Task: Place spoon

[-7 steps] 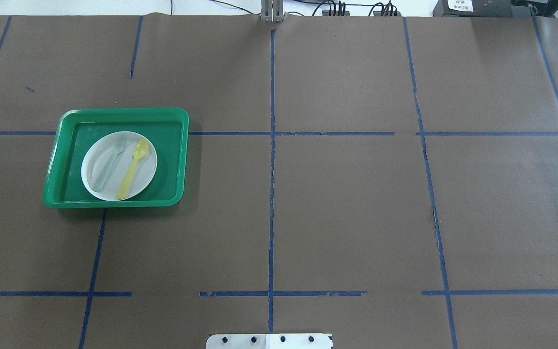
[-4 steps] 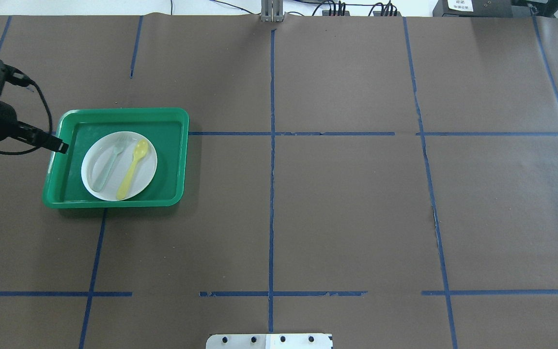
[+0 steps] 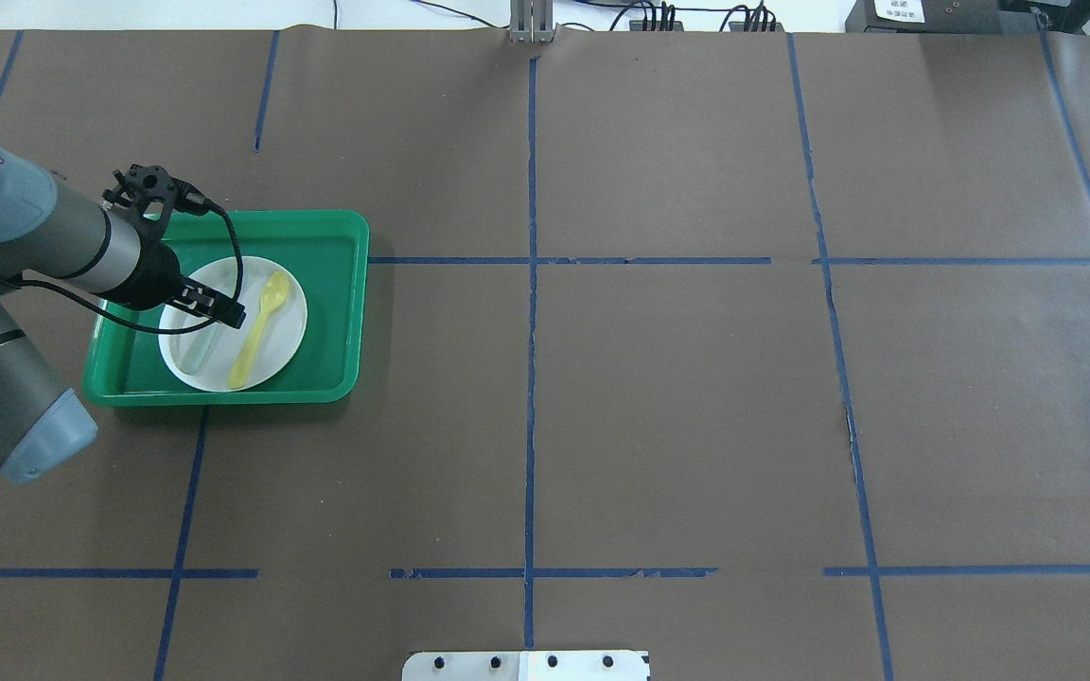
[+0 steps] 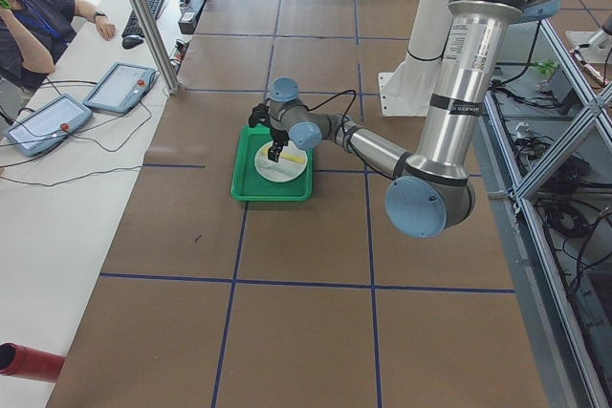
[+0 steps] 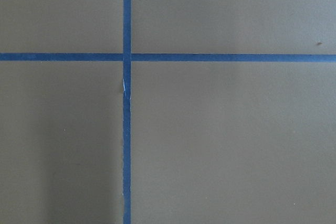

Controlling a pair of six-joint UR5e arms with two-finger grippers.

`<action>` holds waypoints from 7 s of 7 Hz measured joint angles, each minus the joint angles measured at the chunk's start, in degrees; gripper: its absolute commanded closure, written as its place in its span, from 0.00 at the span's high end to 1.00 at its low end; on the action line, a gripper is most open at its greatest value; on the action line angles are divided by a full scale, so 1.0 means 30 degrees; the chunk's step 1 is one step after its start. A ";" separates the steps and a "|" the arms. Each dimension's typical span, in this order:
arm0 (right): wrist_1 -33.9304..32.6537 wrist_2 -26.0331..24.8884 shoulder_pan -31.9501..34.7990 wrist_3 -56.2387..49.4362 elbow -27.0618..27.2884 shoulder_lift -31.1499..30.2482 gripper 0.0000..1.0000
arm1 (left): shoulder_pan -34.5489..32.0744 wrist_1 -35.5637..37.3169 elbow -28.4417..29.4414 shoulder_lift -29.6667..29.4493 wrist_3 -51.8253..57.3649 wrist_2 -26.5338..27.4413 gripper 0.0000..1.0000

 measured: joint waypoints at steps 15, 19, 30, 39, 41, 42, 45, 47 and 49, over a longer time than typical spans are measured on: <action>-0.0002 0.0000 -0.0001 0.0000 0.0000 0.0004 1.00 | 0.0878 0.0221 0.1596 -0.1214 -0.1467 0.0007 0.00; 0.0007 0.0000 -0.0001 -0.0001 0.0001 -0.0009 1.00 | 0.0149 0.2681 0.1268 -0.3218 -0.6885 -0.0746 0.00; 0.0006 0.0000 0.0000 0.0000 0.0000 -0.0015 1.00 | 0.1747 0.3039 0.2535 -0.4812 -0.9280 0.0721 0.33; -0.0002 -0.0007 -0.0001 -0.0001 0.0000 -0.0022 1.00 | 0.0473 0.3222 0.1191 -0.4198 -0.8737 0.0859 1.00; 0.0006 -0.0001 0.0000 -0.0001 0.0000 -0.0023 1.00 | -0.1544 0.3268 0.0625 -0.2555 -0.5491 0.0493 1.00; 0.0000 -0.0001 0.0000 0.0000 0.0000 -0.0023 1.00 | -0.3038 0.3281 0.0470 -0.1377 -0.2705 -0.0155 1.00; -0.0001 -0.0008 0.0001 -0.0001 0.0000 -0.0023 1.00 | -0.8858 0.4950 0.0390 0.1991 0.7521 -0.1665 1.00; -0.0007 -0.0001 0.0000 0.0000 0.0001 -0.0017 1.00 | -1.2455 0.6493 0.0496 0.3985 1.1390 -0.2832 1.00; -0.0014 0.0000 -0.0001 -0.0001 0.0001 -0.0004 1.00 | -1.4554 0.7051 0.0443 0.5799 1.4505 -0.3805 1.00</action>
